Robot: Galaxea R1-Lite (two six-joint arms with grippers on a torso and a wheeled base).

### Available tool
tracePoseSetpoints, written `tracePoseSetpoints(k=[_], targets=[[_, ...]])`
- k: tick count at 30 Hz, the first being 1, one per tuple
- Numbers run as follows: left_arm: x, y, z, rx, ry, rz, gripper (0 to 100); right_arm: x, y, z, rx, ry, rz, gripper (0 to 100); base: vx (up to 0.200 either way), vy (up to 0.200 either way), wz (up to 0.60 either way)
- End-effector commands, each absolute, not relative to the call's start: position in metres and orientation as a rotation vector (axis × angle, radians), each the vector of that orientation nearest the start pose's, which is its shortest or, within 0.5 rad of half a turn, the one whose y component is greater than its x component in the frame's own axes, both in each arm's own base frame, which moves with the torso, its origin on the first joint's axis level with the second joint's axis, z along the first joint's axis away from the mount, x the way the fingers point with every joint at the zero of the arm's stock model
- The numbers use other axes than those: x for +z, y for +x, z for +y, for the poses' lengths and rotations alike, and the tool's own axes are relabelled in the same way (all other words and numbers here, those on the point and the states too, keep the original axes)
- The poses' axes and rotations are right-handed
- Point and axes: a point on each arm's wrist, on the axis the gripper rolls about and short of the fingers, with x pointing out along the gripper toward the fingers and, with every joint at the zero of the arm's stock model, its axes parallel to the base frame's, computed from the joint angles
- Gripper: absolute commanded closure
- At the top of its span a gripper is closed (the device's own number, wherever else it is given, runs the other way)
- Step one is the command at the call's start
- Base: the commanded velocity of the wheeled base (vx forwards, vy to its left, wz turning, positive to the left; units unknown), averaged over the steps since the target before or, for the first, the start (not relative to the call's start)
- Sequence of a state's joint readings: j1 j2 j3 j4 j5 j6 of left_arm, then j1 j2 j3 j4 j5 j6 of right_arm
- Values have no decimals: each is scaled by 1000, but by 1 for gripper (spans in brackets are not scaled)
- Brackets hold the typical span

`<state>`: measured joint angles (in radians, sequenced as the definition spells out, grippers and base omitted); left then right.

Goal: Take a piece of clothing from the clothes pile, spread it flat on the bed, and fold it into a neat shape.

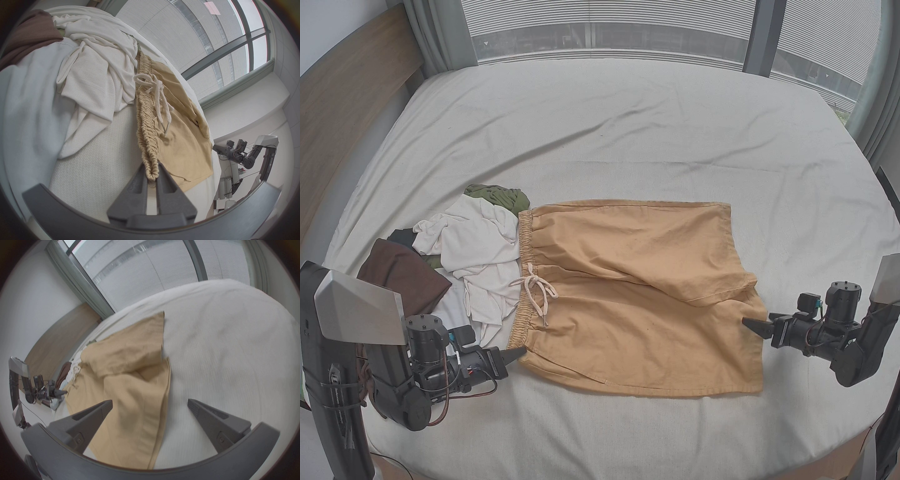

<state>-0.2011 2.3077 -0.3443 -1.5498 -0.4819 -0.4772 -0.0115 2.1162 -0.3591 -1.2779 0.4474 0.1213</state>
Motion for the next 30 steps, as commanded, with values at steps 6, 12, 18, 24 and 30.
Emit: tracePoseSetpoints(k=[6, 12, 18, 24, 30], targets=[[-8, 289, -69, -561, -507, 567, 100, 12, 251, 8, 415, 181, 673, 0, 0, 0, 0], [-8, 288, -69, -562, -504, 568, 100, -1, 233, 16, 445, 181, 817, 0, 0, 0, 0], [-9, 288, -69, -564, -498, 569, 100, -4, 231, 24, 478, 194, 879, 0, 0, 0, 0], [-8, 288, -68, -562, -500, 566, 100, -1, 237, 28, 482, 270, 880, 0, 0, 0, 0], [-9, 289, -68, -561, -500, 564, 100, -1, 238, 29, 473, 292, 881, 0, 0, 0, 0]])
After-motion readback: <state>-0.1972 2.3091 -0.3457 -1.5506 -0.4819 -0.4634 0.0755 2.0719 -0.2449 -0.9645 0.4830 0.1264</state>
